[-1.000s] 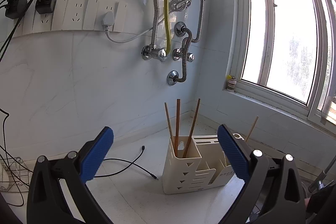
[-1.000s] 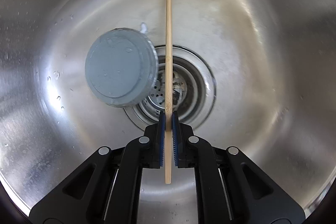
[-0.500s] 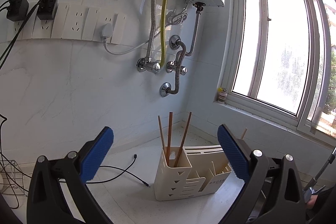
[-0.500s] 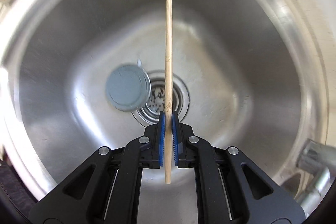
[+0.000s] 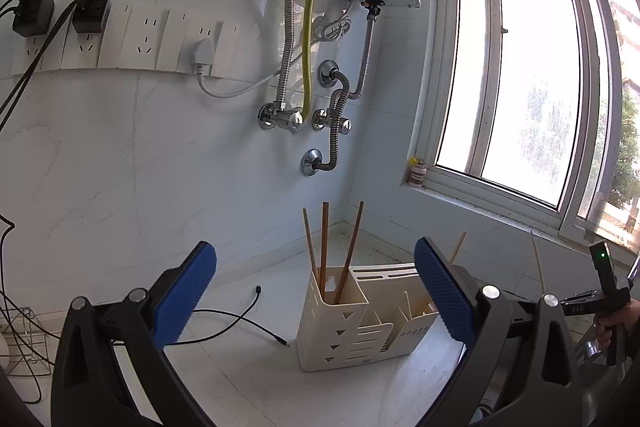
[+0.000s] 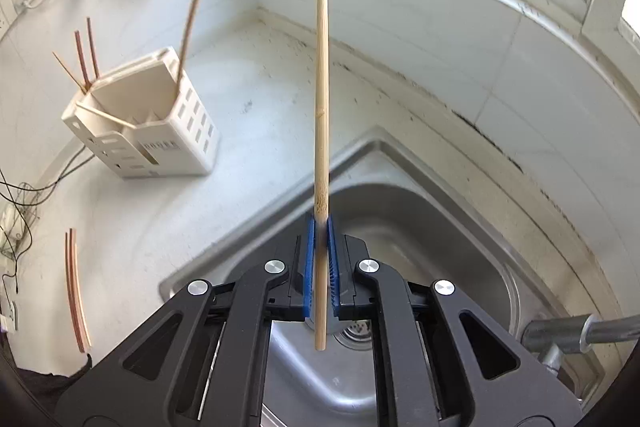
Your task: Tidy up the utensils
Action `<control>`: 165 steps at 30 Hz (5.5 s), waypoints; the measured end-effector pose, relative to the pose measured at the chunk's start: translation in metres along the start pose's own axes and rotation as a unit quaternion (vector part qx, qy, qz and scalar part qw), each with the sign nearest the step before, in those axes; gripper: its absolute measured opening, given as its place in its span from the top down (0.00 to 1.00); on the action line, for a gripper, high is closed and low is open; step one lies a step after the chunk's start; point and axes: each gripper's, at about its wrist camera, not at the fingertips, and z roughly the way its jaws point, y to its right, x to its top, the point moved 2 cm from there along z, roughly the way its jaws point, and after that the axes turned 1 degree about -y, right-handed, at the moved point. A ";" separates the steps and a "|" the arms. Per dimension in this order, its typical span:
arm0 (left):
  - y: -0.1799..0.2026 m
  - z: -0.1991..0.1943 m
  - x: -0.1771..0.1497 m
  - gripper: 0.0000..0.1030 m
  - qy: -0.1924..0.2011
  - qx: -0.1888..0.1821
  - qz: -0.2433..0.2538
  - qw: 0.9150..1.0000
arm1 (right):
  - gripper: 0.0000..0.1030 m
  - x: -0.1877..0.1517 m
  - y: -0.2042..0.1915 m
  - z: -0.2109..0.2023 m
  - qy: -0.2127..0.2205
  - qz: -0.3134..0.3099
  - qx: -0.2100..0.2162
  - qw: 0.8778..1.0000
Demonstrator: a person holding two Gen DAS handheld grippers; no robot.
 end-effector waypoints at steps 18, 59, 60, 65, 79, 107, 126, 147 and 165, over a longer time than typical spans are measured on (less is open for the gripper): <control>-0.023 -0.022 -0.010 0.05 -0.003 0.043 -0.021 0.999 | 0.94 0.126 -0.142 -0.004 0.152 -0.050 0.140 0.977; -0.053 -0.066 -0.045 0.05 -0.066 0.136 -0.036 0.988 | 0.58 0.089 -0.167 0.069 0.264 -0.053 0.130 0.954; -0.053 -0.066 -0.045 0.05 -0.065 0.135 -0.036 0.988 | 0.58 0.090 -0.166 0.067 0.266 -0.051 0.130 0.954; -0.055 -0.066 -0.045 0.05 -0.064 0.131 -0.036 0.989 | 0.58 0.091 -0.167 0.055 0.276 -0.052 0.128 0.951; -0.079 -0.076 -0.049 0.05 -0.082 0.157 -0.078 0.981 | 0.44 0.086 -0.204 -0.019 0.319 -0.091 0.147 0.932; -0.111 -0.089 -0.175 0.05 -0.315 0.174 -0.197 0.912 | 0.15 -0.039 -0.331 0.043 -0.031 -0.138 0.219 0.966; -0.101 -0.032 -0.246 0.05 -0.447 0.206 -0.149 0.858 | 0.15 -0.079 -0.331 0.083 -0.118 -0.165 0.172 0.964; -0.120 -0.023 -0.269 0.07 -0.507 0.222 -0.143 0.820 | 0.15 -0.086 -0.343 0.087 -0.135 -0.197 0.169 0.956; -0.144 -0.048 -0.258 0.85 -0.521 0.195 -0.140 0.819 | 0.19 -0.112 -0.403 0.116 -0.200 -0.299 0.136 0.923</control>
